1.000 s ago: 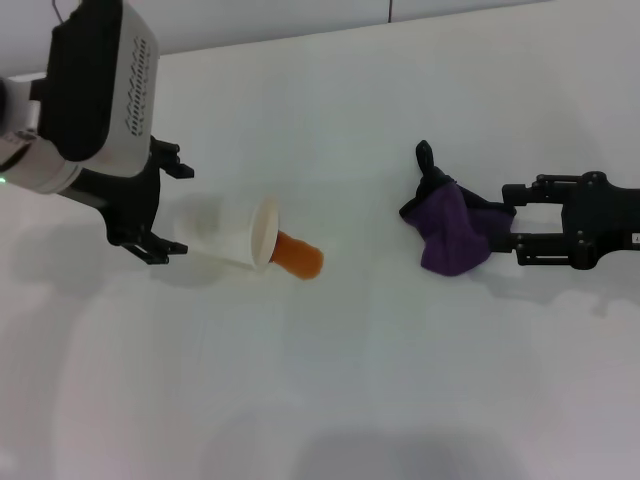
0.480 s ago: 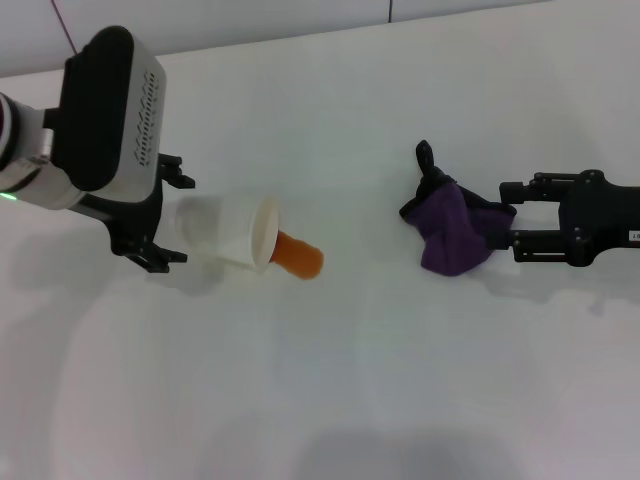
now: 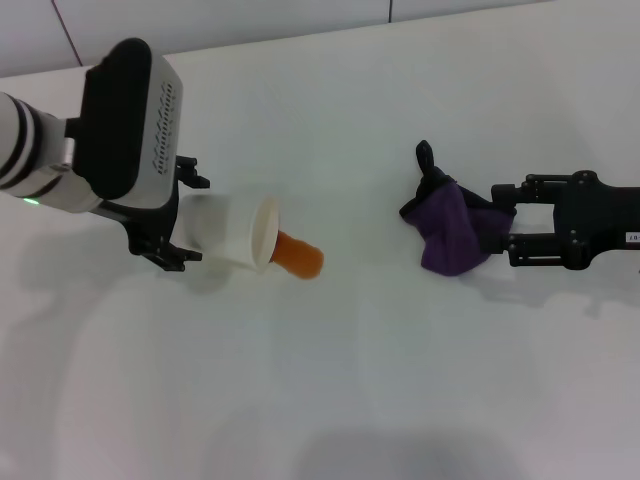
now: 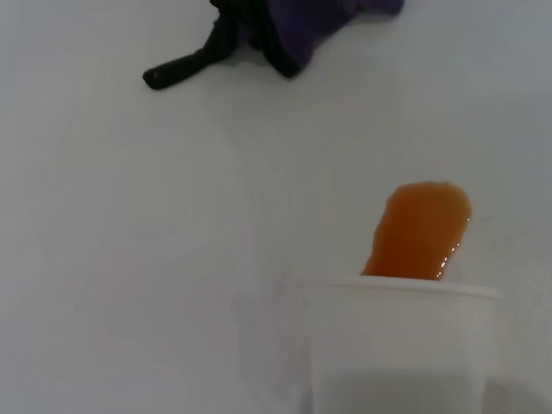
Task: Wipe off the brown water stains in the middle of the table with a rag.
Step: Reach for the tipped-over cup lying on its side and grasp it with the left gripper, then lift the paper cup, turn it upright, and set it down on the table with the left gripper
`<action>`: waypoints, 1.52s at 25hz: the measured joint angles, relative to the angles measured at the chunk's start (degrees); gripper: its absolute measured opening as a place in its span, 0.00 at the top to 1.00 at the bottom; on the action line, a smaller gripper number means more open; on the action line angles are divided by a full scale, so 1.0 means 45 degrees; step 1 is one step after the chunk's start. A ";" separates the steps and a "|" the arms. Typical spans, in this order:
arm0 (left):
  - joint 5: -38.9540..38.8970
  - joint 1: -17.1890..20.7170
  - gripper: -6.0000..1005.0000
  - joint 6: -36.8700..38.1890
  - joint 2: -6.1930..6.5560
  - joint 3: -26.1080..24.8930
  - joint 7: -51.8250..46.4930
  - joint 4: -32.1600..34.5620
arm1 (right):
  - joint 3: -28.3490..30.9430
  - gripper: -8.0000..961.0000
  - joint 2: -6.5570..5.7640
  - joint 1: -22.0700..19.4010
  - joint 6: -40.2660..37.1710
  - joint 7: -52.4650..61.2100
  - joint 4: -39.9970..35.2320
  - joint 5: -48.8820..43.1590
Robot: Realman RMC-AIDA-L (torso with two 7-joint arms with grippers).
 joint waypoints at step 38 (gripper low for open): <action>-0.2602 0.1149 0.36 -0.1019 -0.0028 0.0601 -0.0455 0.0233 | 0.0002 0.27 -0.0103 0.0276 0.0096 0.0351 0.0000 -0.0083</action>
